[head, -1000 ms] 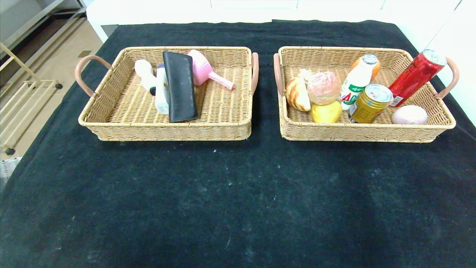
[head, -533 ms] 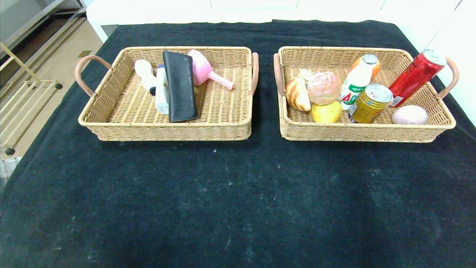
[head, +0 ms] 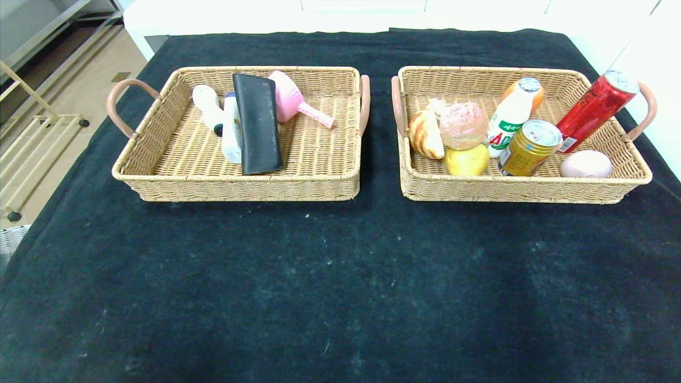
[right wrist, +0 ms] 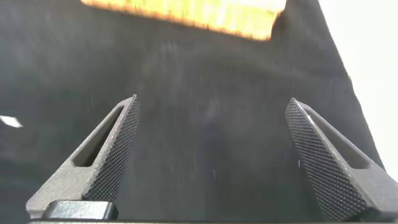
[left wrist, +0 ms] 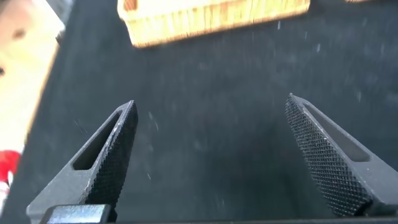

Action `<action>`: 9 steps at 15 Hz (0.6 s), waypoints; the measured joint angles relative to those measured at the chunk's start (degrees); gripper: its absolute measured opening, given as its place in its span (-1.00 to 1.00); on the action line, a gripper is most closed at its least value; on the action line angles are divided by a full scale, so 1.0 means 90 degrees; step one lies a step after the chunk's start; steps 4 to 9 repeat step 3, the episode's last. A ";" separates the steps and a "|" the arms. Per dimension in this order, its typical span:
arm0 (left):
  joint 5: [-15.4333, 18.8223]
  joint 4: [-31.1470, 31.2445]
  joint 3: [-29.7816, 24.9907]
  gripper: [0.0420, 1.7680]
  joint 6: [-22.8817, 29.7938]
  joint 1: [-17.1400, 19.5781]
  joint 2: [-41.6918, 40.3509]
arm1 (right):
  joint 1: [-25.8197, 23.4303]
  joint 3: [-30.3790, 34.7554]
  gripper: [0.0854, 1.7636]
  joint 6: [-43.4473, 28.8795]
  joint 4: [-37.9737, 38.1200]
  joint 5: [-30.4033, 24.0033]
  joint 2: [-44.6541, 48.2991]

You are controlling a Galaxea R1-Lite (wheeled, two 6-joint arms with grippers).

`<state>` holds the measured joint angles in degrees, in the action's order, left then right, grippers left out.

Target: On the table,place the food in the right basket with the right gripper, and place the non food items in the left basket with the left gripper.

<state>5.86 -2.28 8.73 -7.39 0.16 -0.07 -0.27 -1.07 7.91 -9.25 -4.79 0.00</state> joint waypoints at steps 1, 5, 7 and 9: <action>-0.0007 -0.0034 -0.0150 0.94 0.0004 0.0000 0.0000 | 0.0000 0.0061 0.94 0.0054 0.0129 0.0005 0.0000; -0.0012 -0.0153 -0.0484 0.94 0.0014 0.0000 0.0000 | 0.0000 0.0104 0.94 0.0058 0.0452 0.0160 0.0000; -0.0012 -0.0153 -0.0484 0.94 0.0014 0.0000 0.0000 | 0.0000 0.0104 0.94 0.0058 0.0452 0.0160 0.0000; -0.0012 -0.0153 -0.0484 0.94 0.0014 0.0000 0.0000 | 0.0000 0.0104 0.94 0.0058 0.0452 0.0160 0.0000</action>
